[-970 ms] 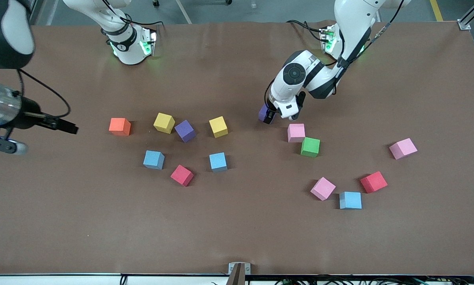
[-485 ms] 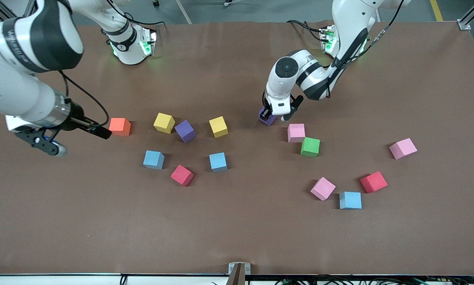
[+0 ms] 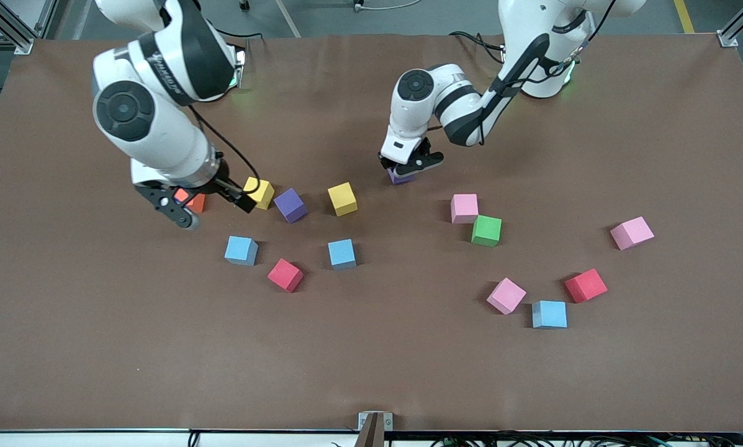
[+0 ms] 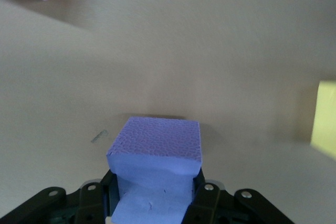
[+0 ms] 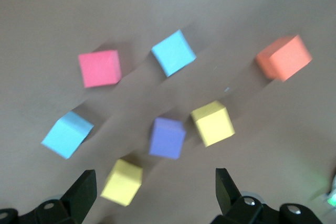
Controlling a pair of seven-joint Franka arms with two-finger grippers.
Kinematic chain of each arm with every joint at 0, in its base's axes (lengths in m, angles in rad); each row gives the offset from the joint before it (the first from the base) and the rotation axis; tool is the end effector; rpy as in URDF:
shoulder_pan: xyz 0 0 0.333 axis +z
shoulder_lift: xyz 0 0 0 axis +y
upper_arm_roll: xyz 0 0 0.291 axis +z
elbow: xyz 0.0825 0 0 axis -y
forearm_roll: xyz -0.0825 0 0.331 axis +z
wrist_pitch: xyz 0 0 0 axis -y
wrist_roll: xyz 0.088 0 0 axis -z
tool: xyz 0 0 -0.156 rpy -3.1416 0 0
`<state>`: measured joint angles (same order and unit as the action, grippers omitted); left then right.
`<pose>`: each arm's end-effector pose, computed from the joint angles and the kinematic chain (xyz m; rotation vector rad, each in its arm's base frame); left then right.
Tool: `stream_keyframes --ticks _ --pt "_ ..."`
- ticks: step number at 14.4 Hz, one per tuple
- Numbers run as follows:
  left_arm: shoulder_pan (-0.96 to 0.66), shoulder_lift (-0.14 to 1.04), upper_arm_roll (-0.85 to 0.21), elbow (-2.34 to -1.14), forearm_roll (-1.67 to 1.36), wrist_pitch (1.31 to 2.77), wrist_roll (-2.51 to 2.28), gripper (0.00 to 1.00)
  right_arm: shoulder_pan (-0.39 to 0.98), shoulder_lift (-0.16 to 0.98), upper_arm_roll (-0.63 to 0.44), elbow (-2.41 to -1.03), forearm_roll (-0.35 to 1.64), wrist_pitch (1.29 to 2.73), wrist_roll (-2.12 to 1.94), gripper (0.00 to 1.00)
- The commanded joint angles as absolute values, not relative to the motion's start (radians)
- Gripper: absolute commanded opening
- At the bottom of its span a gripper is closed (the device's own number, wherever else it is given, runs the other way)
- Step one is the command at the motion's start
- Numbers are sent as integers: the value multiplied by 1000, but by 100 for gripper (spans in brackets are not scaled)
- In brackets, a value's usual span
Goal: Arrange 11 blocks into digit 3
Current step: 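Lift the purple cube with the left gripper while the right gripper grasps yellow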
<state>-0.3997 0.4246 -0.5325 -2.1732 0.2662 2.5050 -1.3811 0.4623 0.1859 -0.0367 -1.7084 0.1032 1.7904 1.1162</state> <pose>0.3066 -0.4197 0.1899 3.1034 0.4194 -0.0900 0.4917 0.2389 0.4131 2.9288 -1.0992 -0.2176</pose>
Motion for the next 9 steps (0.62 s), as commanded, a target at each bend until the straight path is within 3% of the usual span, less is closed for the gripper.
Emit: stream_keyframes --ticks 1,9 --pt "-405 486 -534 -2088 285 2413 -1254 29 479 189 -46 -1755 161 1853 1227 100" --pt "-436 546 -535 -1960 278 2292 -1198 32 663 248 -48 -1992 183 2190 1466 100"
